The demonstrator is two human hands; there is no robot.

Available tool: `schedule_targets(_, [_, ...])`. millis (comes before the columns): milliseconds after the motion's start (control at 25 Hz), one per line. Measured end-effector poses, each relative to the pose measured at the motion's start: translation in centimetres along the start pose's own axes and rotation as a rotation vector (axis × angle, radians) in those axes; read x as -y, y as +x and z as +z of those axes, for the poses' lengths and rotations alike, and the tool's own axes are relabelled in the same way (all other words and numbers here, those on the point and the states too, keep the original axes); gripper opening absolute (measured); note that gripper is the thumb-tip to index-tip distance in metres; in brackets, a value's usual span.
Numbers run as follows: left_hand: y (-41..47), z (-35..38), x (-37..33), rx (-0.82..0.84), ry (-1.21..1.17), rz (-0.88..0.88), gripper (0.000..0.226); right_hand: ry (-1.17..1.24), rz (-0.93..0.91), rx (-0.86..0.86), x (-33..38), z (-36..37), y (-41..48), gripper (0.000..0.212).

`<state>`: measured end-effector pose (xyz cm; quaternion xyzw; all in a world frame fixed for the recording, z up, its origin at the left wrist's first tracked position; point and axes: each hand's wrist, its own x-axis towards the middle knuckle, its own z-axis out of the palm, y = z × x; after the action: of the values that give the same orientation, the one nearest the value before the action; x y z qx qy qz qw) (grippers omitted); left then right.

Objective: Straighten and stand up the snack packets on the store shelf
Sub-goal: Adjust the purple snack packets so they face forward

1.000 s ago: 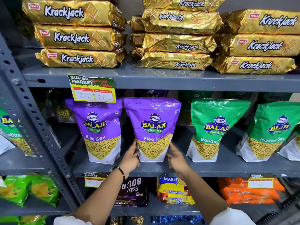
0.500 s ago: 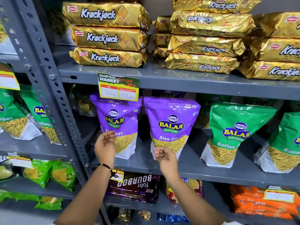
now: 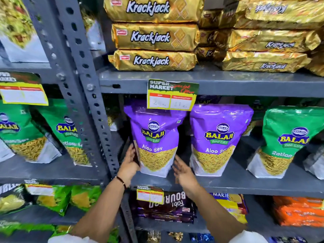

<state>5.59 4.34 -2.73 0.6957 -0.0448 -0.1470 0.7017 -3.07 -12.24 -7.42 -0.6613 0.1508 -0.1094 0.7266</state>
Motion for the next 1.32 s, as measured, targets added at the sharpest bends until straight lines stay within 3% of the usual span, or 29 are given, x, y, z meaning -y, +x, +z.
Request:
schedule_targets(160, [-0.3, -0.3, 0.0, 0.002, -0.013, -0.01, 0.081, 0.054, 0.001, 0.022, 0.5, 1.2, -0.4, 0.062])
schedule_targets(440, [-1.6, 0.1, 0.3, -0.038, -0.032, -0.006, 0.081, -0.01, 0.035, 0.091, 1.9, 2.1, -0.9, 0.08])
schedule_targets(920, [-1.0, 0.0, -0.4, -0.007, 0.016, -0.008, 0.088, 0.076, 0.101, 0.012, 1.5, 2.5, 0.2, 0.065])
schedule_targets(1120, [-0.9, 0.3, -0.7, -0.011, 0.021, 0.011, 0.084, -0.04, 0.113, 0.001, 0.8, 2.4, 0.9, 0.082])
schedule_targets(1320, [-0.7, 0.1, -0.4, -0.016, -0.002, -0.024, 0.084, -0.09, 0.121, -0.026, -0.3, 2.4, 1.8, 0.083])
